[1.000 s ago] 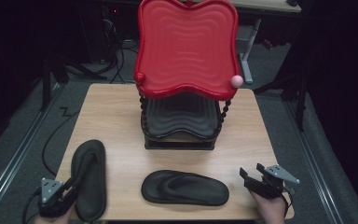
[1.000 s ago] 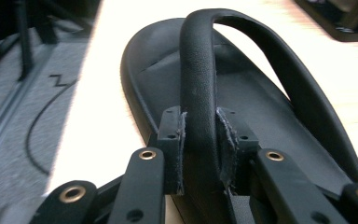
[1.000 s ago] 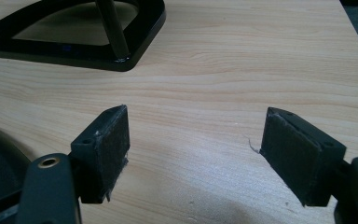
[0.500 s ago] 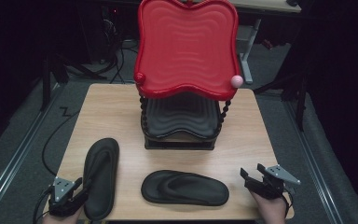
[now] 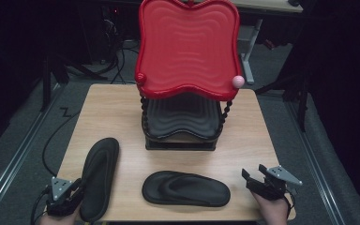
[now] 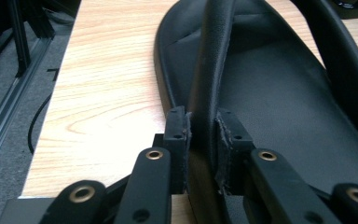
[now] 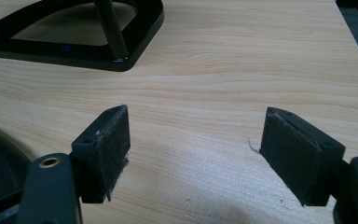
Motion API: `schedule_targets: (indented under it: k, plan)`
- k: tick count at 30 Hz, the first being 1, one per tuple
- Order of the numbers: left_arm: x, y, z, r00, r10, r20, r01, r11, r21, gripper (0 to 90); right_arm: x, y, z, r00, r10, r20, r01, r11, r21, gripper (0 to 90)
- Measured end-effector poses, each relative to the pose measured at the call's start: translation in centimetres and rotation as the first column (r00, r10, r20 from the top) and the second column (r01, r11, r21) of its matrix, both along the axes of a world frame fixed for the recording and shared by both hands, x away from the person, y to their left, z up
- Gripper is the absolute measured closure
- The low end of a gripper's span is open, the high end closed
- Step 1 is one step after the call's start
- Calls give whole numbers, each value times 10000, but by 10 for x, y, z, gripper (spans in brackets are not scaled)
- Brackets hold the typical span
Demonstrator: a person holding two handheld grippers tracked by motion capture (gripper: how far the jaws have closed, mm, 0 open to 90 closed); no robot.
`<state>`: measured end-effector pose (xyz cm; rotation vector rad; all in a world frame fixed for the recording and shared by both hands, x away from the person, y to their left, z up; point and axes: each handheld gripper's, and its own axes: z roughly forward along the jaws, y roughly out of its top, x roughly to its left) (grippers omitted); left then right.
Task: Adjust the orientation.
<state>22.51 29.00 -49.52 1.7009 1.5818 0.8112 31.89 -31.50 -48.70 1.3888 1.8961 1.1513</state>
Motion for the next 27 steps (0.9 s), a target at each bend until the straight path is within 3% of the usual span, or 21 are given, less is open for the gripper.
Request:
schedule_targets:
  k: [4, 7, 10, 17, 27]
  plan:
    - [-2, 4, 3, 9990, 365, 252, -362, 9992, -156, 811, 0, 0, 0, 10000, -38, -26, 38, 10000, 41, 240]
    - [-4, 7, 4, 9983, 389, 430, -371, 9984, -420, 834, 0, 0, 0, 10000, -27, -17, 28, 10000, 30, 240]
    - [-5, 7, 6, 9971, 439, 627, -415, 9984, -390, 835, 0, -1, 0, 10000, -26, -26, 26, 10000, 23, 240]
    - [-11, 4, 14, 9911, 230, 1309, -143, 9977, -668, 833, 0, -1, 0, 10000, -14, -5, 14, 10000, 8, 240]
    - [-23, -12, 30, 9678, -254, 2506, 436, 9968, -674, 832, 0, 0, 1, 9999, 144, -26, -144, 9999, 73, 289]
